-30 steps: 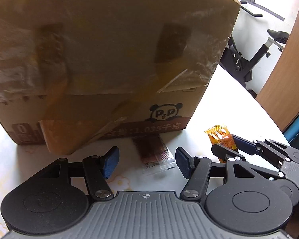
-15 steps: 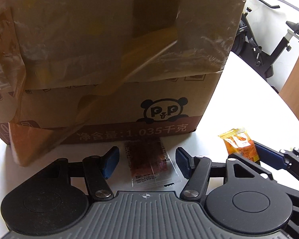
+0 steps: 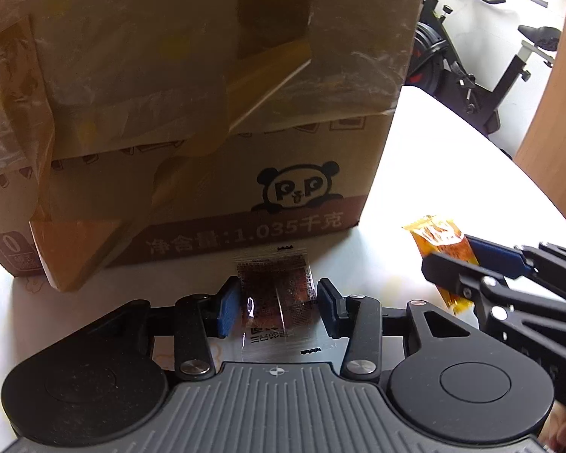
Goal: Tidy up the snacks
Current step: 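Close the left tool on the clear candy packet while the right tool holds the yellow packet, then carry both packets over the box and open both tools to drop them inside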
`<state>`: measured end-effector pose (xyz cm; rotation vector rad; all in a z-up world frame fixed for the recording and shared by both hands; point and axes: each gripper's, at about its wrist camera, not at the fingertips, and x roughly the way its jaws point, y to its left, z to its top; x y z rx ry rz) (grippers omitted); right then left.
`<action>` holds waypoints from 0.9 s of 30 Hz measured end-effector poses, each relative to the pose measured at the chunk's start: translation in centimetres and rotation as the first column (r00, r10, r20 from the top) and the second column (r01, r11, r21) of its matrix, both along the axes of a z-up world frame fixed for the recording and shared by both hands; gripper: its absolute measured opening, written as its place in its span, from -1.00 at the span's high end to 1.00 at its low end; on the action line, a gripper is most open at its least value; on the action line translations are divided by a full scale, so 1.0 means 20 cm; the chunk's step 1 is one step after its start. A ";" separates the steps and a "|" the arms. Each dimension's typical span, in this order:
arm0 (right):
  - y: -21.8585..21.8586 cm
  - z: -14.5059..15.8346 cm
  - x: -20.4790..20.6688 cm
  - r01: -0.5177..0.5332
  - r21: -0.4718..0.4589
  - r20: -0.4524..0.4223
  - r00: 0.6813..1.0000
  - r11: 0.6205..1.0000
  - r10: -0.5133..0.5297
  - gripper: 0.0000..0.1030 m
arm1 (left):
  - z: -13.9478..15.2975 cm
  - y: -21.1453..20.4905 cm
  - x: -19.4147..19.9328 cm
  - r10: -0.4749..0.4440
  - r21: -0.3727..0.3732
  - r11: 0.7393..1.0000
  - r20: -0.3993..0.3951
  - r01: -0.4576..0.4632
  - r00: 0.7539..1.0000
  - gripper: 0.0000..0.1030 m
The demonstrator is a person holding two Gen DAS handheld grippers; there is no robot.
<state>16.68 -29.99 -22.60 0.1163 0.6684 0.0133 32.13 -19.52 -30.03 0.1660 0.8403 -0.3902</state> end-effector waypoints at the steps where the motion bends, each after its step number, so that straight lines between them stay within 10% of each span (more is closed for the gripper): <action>1: 0.00 0.00 0.00 0.000 0.001 0.000 1.000 1.000 0.000 0.33 | 0.00 0.01 -0.02 -0.005 -0.003 1.000 -0.002 0.005 1.000 0.10; 27: 0.05 0.01 -0.04 -0.029 -0.039 0.023 0.999 0.999 0.030 0.33 | 0.07 0.24 -0.22 -0.017 -0.092 0.996 0.050 0.022 0.999 0.11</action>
